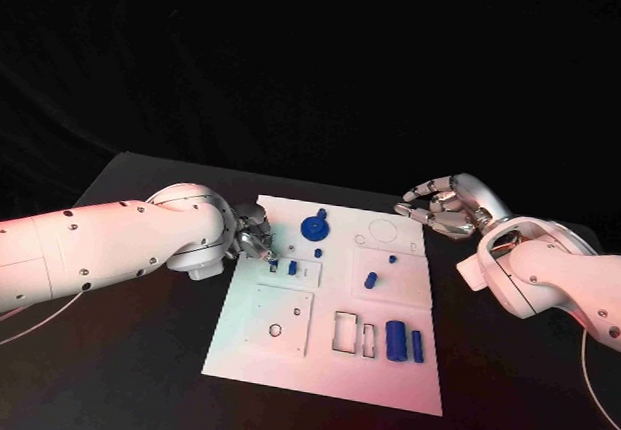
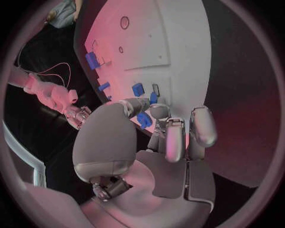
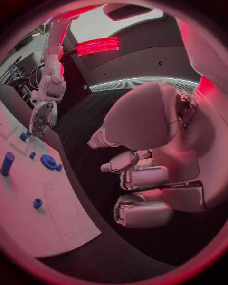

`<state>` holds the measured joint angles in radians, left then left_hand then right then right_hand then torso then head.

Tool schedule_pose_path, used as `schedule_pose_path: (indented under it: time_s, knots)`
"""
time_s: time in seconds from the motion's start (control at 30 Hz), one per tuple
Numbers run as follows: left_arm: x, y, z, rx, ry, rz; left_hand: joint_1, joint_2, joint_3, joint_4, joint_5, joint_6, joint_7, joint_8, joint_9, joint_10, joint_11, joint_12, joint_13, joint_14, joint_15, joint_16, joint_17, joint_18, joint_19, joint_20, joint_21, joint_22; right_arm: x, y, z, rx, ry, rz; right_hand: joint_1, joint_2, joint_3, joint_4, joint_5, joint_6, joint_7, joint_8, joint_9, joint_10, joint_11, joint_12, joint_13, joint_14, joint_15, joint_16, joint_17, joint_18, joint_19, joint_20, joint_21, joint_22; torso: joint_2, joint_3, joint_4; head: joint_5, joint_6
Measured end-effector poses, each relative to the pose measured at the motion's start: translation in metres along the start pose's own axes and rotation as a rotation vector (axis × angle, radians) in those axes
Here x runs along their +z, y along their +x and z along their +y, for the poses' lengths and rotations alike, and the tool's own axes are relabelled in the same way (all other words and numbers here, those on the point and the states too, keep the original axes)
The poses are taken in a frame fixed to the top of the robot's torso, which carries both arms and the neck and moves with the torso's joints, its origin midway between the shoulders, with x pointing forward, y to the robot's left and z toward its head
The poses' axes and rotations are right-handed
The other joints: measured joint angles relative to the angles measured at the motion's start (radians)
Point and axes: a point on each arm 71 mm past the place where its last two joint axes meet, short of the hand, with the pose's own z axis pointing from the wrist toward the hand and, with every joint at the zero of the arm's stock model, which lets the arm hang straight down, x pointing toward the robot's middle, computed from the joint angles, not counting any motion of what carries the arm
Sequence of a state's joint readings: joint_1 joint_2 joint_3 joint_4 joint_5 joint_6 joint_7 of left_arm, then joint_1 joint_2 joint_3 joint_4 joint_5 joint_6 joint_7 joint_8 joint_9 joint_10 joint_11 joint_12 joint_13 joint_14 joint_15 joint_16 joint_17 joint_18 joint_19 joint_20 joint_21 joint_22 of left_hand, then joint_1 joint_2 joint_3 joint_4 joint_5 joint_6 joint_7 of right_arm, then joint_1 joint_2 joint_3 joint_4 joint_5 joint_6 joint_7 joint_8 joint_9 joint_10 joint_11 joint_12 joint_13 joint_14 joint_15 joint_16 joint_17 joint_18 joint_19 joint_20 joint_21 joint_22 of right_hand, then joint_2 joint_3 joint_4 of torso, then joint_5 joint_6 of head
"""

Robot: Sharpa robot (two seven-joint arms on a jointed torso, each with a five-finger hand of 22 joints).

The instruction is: Assemble the parts on the task board

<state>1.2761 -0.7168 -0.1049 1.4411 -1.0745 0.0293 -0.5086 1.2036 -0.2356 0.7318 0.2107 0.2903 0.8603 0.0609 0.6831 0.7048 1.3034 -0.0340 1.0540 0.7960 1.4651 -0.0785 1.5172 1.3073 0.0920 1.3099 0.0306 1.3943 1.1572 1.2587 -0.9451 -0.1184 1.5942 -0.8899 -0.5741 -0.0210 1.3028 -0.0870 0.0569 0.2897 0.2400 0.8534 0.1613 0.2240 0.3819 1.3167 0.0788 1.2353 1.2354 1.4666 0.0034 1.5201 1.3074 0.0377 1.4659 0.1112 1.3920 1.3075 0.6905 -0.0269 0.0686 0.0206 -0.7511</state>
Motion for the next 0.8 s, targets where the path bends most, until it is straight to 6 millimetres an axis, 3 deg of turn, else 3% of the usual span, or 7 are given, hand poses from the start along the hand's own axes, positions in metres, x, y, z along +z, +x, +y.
schedule_pose_path:
  time_s: [0.37,0.43,0.47,0.8]
  knots:
    - [0.0014,0.002,-0.0008,0.025,-0.003,0.015,-0.002,-0.002,0.0,0.0,0.0,0.0,0.0,0.0,0.0,0.0,0.0,0.003,0.0,0.0,0.0,0.004,0.0,0.0,0.0,0.0,0.0,0.0,0.0,0.0,0.0,0.0,0.0,0.0,0.0,0.0,0.0,0.0,0.008,0.0,0.0,0.0,0.0,0.0,0.0,0.0,0.0,0.0,0.0,0.0,0.0,0.0,0.0,0.0,0.0,0.0,0.0,-0.0002,0.0001,0.0,-0.001]
    - [0.0013,0.0025,-0.001,0.03,-0.003,0.02,-0.007,-0.007,0.001,-0.001,0.0,0.0,0.0,0.018,0.0,0.0,0.0,0.004,0.001,0.0,0.0,0.004,0.0,0.0,0.0,0.0,0.0,0.0,0.0,0.0,0.0,0.0,0.0,0.0,0.0,0.0,0.0,0.0,0.008,0.0,0.0,0.0,0.0,0.0,0.0,0.0,0.0,0.0,0.0,0.0,0.0,0.0,0.0,0.0,0.0,0.0,0.0,-0.0002,0.0002,-0.001,-0.002]
    - [0.0013,0.0027,-0.0011,0.032,-0.003,0.023,-0.007,-0.007,0.034,-0.034,-0.001,0.0,0.0,0.018,0.0,0.0,0.0,0.004,0.001,0.0,0.0,0.004,0.0,0.0,0.0,0.0,0.0,0.0,0.0,-0.0001,0.0,0.0,0.0,0.0,0.0,0.0,0.0,0.0,0.008,0.0,0.0,0.0,0.0,0.0,0.0,0.0,0.0,0.0,0.0,0.0,0.0,0.0,0.0,0.0,0.0,0.0,0.0,-0.0002,0.0002,-0.001,-0.002]
    - [0.0004,0.0042,-0.0013,0.051,-0.003,0.046,-0.007,-0.007,0.034,-0.034,-0.003,0.0,0.0,0.018,0.0,0.0,0.0,0.003,-0.003,0.004,-0.004,0.004,0.0,0.0,0.0,0.0,0.0,0.001,0.0,-0.0002,-0.0002,0.0,0.0,0.0,0.0,0.0,0.0,0.0,0.008,0.0,0.0,0.0,0.0,0.0,0.0,0.0,0.0,0.0,0.0,0.0,0.0,0.0,0.0,0.0,0.0,0.001,0.0,-0.0006,0.0002,0.0,-0.004]
